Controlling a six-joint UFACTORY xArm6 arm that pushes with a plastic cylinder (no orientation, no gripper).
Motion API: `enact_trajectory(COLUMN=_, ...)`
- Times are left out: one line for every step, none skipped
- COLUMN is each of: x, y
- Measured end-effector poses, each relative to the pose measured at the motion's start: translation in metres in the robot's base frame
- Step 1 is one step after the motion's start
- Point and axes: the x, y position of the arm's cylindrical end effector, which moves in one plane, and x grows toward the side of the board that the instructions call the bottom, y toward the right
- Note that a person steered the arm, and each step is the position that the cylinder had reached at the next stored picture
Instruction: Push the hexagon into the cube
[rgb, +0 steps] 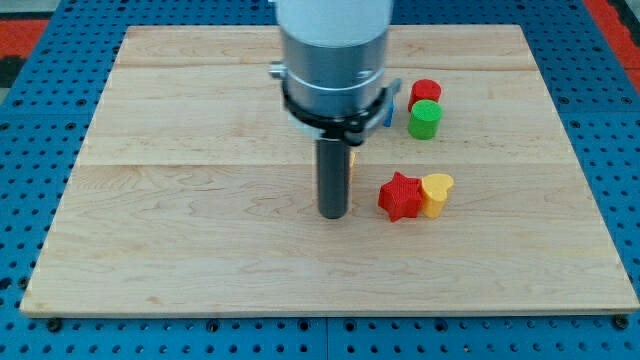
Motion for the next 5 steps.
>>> enact_trajectory(x=-0.024, y=0.008)
enact_trajectory(x=-0.046, y=-0.001)
enact_trajectory(x=-0.053, y=-0.010)
enact_trajectory(x=-0.030, y=-0.013)
enact_trajectory(x=0.007, y=-0.041)
